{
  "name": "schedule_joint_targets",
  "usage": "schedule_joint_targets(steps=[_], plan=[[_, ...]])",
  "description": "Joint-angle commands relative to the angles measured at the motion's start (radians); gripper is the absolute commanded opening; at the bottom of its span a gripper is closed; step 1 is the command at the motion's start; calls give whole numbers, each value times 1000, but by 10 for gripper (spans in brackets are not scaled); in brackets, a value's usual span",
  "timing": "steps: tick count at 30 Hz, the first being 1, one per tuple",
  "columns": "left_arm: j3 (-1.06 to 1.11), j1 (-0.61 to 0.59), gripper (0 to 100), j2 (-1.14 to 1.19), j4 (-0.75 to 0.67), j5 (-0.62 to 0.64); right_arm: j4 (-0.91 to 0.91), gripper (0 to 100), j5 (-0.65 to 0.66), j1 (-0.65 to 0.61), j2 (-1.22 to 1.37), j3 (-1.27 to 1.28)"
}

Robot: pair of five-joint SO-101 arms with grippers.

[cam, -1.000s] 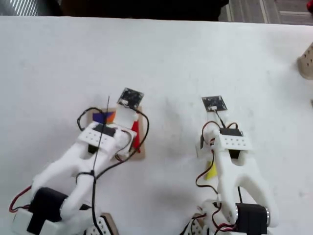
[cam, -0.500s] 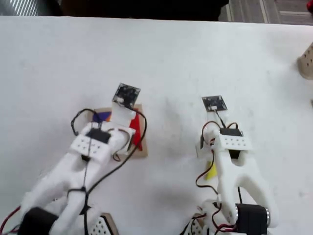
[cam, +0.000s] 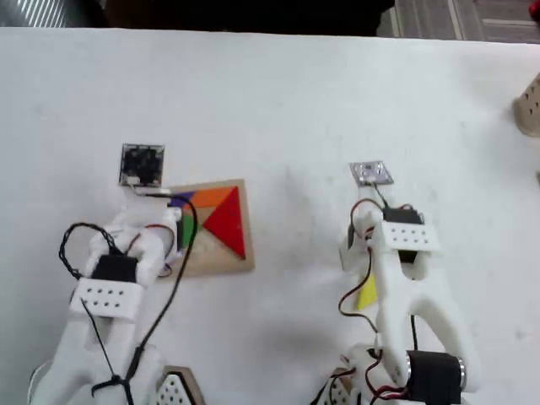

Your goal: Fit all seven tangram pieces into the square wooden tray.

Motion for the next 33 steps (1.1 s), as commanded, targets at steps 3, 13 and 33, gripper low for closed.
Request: schedule_joint_targets(steps=[3,13,33], plan=[[-61,-31,27,148,-89,9,248,22,77,54,-42,-224],[-133,-48,28,259,-89,-86,282,199,249,320,-33,-241],[-129,-48,120,259,-60,-81,-157,325,-55,139,-31,86]])
